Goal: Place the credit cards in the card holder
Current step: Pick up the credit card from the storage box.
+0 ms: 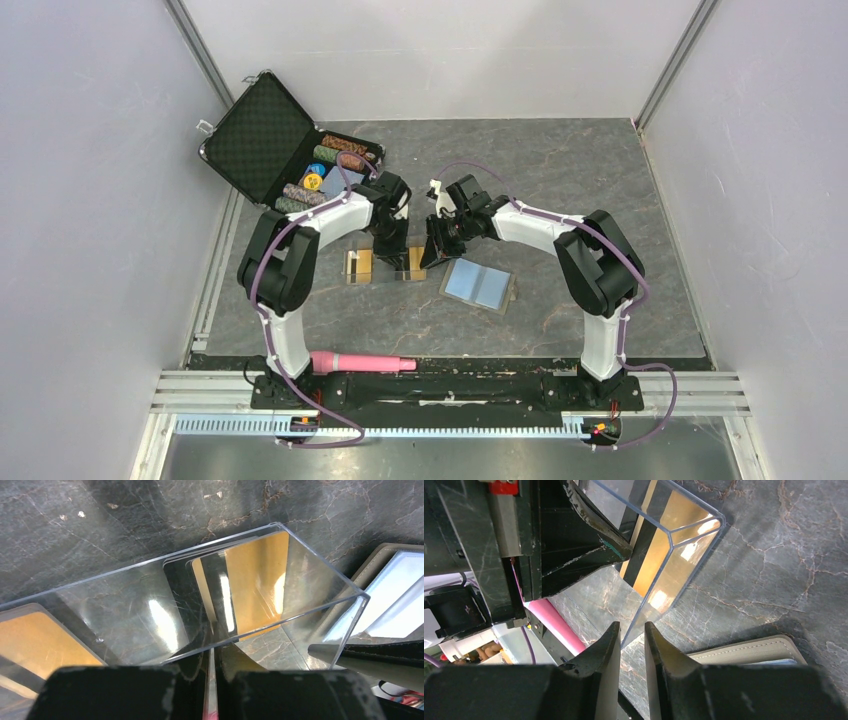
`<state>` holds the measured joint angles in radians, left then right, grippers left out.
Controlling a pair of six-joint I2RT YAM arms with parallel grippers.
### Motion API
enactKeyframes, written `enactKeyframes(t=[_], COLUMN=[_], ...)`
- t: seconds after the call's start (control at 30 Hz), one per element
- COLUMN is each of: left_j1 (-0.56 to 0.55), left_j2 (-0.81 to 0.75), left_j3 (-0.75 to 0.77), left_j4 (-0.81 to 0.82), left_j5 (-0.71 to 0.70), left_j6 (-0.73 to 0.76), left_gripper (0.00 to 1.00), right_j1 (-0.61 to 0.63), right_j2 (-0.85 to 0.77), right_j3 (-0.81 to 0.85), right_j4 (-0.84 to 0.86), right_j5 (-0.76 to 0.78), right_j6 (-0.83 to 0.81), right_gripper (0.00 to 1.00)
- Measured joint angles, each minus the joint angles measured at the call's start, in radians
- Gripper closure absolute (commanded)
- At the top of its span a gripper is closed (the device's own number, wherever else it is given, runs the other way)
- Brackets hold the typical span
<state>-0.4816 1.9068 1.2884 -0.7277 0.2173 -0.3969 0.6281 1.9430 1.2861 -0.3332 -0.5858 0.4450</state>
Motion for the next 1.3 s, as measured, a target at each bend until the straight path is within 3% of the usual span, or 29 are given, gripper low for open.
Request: enactKeyframes(t=[0.17, 0.23, 0.37, 0.57, 0.87, 1.0, 1.3], left_j1=[-0.013, -0.016, -0.017, -0.016, -0.015, -0.017, -0.027], left_j2=[0.0, 0.0, -0.003, -0.018, -0.048, -0.063, -0.075], left_j3=[0.005, 0.006, 0.006, 0.006, 0.008, 0.023, 0.027], left_j4=[-0.004, -0.005, -0.005, -0.007, -0.013, -0.015, 0.056], left_j5=[-0.016, -0.006, 0.0, 0.002, 0.008, 0.037, 0.126], left_j6=[0.001, 0.0, -0.001, -0.002, -0.003, -0.006, -0.037], left_gripper=[0.71, 0.7, 0.71, 0.83, 0.88, 0.87, 0.72], right_j1=[0.0, 0.0, 0.0, -0.002, -0.004, -0.004, -0.003], right_j2=[0.0, 0.0, -0.001, -0.005, -0.006, -0.006, -0.008], right_j3=[0.0, 0.0, 0.0, -0.006, -0.008, -0.008, -0.013], right_j4=[0.0, 0.001, 0.002, 0.002, 0.001, 0.001, 0.014], right_j5=[0.0, 0.0, 0.0, 0.0, -0.001, -0.001, -0.002], right_j6=[0.0, 0.0, 0.0, -0.002, -0.002, -0.003, -0.004], right_gripper=[0.78, 0.78, 0.78, 0.78, 0.78, 0.78, 0.78])
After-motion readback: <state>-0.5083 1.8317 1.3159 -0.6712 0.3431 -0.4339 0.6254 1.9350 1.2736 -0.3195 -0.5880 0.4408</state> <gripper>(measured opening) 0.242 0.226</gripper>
